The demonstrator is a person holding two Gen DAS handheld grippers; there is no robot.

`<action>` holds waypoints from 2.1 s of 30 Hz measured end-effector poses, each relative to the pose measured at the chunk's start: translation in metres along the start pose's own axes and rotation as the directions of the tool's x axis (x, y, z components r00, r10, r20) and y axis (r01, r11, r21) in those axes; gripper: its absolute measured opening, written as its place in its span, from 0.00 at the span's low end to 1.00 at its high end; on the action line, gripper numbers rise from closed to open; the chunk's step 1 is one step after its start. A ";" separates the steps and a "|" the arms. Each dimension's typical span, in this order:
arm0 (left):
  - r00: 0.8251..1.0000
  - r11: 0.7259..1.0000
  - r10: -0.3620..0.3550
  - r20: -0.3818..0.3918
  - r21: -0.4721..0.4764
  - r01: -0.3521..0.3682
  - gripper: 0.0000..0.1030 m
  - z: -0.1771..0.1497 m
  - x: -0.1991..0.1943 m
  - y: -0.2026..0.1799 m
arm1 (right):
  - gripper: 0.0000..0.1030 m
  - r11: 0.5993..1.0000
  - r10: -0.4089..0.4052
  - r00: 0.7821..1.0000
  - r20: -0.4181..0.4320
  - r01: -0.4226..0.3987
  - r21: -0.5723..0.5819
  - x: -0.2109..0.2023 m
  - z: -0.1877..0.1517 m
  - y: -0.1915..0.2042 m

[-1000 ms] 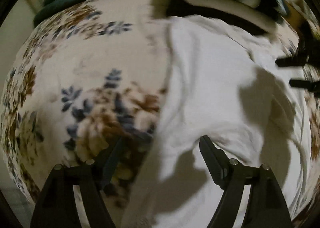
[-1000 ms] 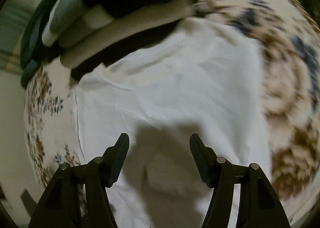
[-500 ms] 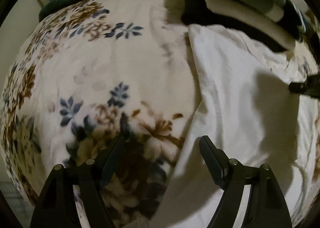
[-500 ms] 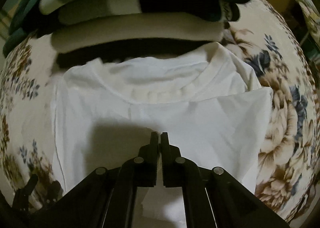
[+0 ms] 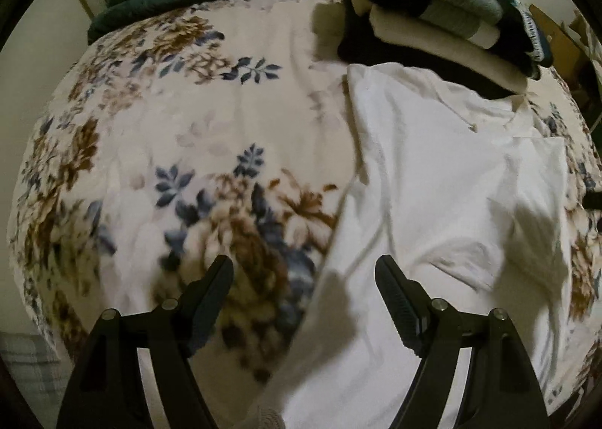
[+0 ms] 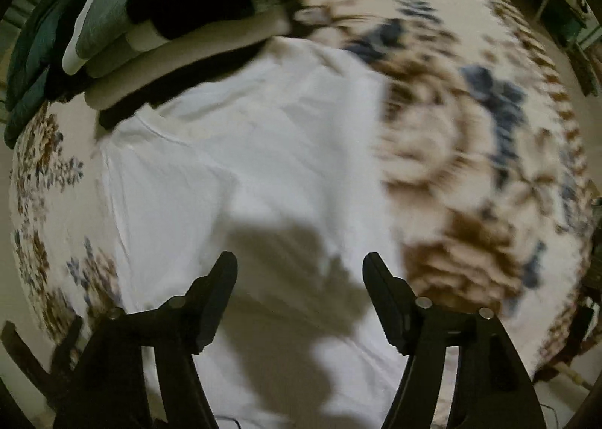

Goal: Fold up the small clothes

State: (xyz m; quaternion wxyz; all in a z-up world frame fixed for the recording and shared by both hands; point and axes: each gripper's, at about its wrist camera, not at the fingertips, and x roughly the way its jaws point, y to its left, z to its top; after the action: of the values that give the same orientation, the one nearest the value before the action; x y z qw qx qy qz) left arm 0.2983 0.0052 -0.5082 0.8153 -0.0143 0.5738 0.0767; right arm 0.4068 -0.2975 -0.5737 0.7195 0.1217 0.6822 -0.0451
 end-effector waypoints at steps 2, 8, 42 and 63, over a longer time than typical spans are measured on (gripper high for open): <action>1.000 1.000 0.012 0.000 -0.023 -0.012 0.75 -0.012 -0.015 -0.013 | 0.70 0.999 -0.028 1.000 -0.007 0.027 -0.016 -0.015 -0.010 -0.034; 0.993 0.992 0.102 -0.062 -0.068 -0.106 0.75 -0.072 -0.048 -0.086 | 0.81 0.992 0.085 0.993 -0.082 -0.091 -0.083 -0.021 -0.025 -0.103; 0.984 0.962 0.021 -0.178 -0.264 -0.068 0.03 -0.245 -0.078 -0.235 | 0.76 0.873 0.369 0.877 -0.307 -0.440 -0.209 0.085 0.144 -0.086; 0.993 0.840 -0.098 -0.060 -0.540 0.050 0.03 -0.239 -0.115 -0.056 | 0.05 0.850 0.212 0.966 -0.147 -0.256 -0.461 -0.009 0.093 0.114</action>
State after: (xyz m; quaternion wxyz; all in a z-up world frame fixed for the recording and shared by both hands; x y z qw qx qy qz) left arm 0.0452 -0.0896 -0.4850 0.7558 -0.2677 0.5623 0.2022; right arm 0.5228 -0.2106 -0.5480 0.6958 0.0254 0.6841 0.2174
